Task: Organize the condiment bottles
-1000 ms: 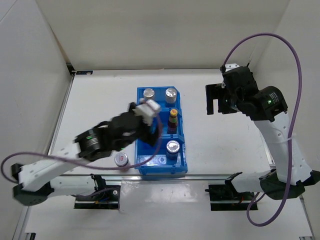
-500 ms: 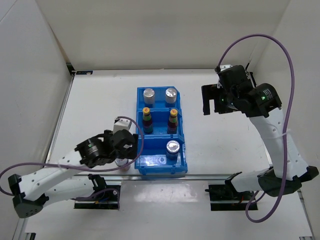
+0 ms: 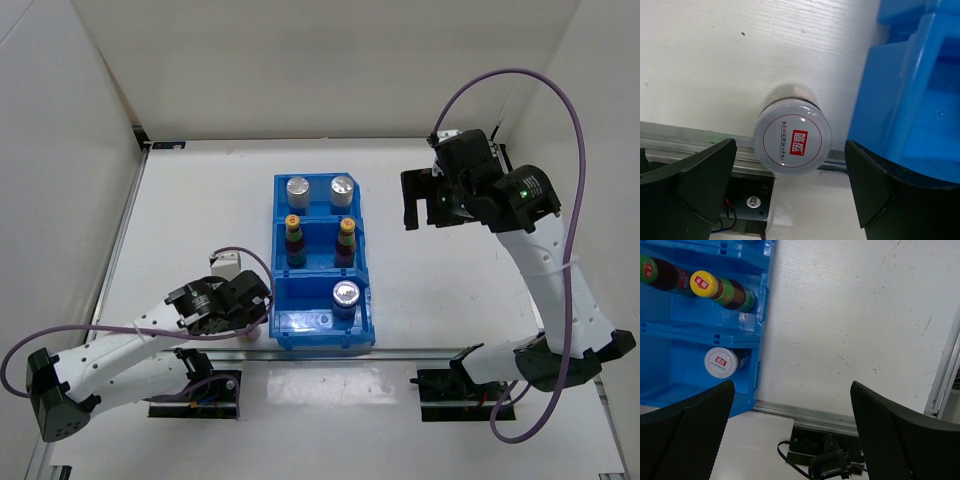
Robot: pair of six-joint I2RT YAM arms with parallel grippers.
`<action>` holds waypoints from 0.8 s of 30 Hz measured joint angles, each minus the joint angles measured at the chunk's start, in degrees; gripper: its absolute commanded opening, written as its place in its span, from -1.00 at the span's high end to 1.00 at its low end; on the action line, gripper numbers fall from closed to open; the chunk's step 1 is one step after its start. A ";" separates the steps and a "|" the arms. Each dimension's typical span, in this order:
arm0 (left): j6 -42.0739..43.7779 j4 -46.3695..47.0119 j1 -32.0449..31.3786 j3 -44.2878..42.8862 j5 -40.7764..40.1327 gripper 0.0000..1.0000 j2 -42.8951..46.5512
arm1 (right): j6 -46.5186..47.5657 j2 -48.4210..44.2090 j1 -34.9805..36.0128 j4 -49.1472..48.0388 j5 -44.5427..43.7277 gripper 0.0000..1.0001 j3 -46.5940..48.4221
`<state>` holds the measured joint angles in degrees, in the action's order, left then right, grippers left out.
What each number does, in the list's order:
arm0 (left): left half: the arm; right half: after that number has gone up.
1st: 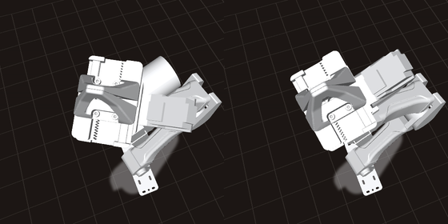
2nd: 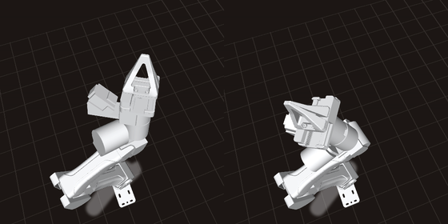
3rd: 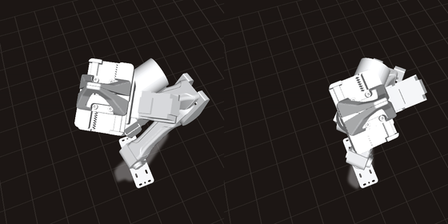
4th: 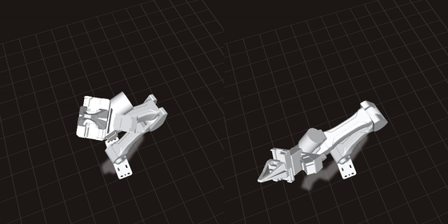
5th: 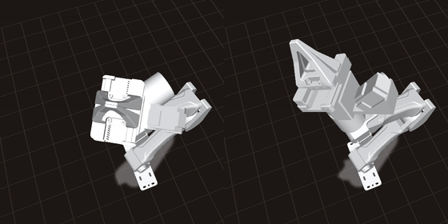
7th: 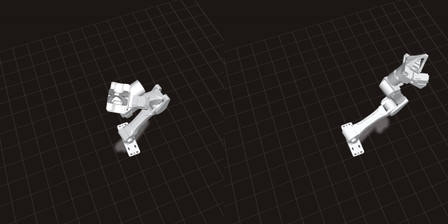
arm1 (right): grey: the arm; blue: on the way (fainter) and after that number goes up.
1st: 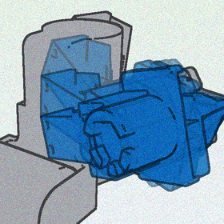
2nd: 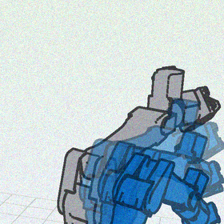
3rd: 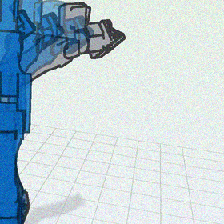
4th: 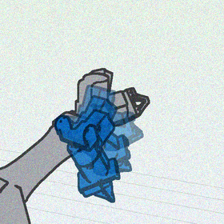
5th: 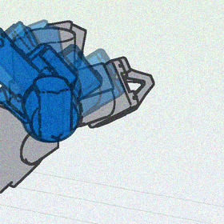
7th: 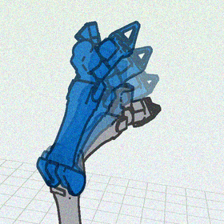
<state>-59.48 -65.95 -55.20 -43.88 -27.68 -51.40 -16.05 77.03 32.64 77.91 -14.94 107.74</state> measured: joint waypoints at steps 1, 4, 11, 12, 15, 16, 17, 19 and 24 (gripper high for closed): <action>-0.70 0.00 0.37 0.37 0.00 -1.00 0.28 | 0.00 0.13 0.00 0.00 0.17 -0.99 0.02; -2.38 0.33 1.05 1.14 0.00 -1.00 0.44 | 0.00 0.48 0.00 0.00 0.57 -0.99 0.04; -4.44 0.48 2.32 2.25 -0.24 -0.93 -3.28 | 0.00 1.16 0.00 -0.02 1.90 -0.99 0.04; -4.61 0.52 2.71 2.25 -0.26 -0.93 -3.85 | 0.00 1.20 0.00 -0.02 2.05 -0.99 0.04; -4.98 1.11 4.15 2.25 -0.37 -0.90 -5.44 | 0.00 1.20 0.00 -0.02 2.29 -0.99 0.04; -5.01 1.31 4.55 2.25 -0.39 -0.85 -6.05 | 0.00 1.20 0.00 -0.02 2.32 -0.99 0.04; -5.05 1.60 4.79 2.25 -0.42 -0.82 -6.62 | 0.00 1.20 0.00 -0.02 2.36 -0.99 0.04; -5.07 2.10 5.05 2.25 -0.39 -0.57 -7.56 | 0.00 1.20 0.00 -0.02 2.51 -0.99 0.04; -5.46 3.04 5.16 2.25 -0.17 0.05 -7.85 | 0.00 1.20 0.00 -0.02 2.71 -0.99 0.04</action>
<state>-64.95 -62.92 -50.04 -41.63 -27.86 -59.24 -16.05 78.24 32.64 77.89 -12.23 107.79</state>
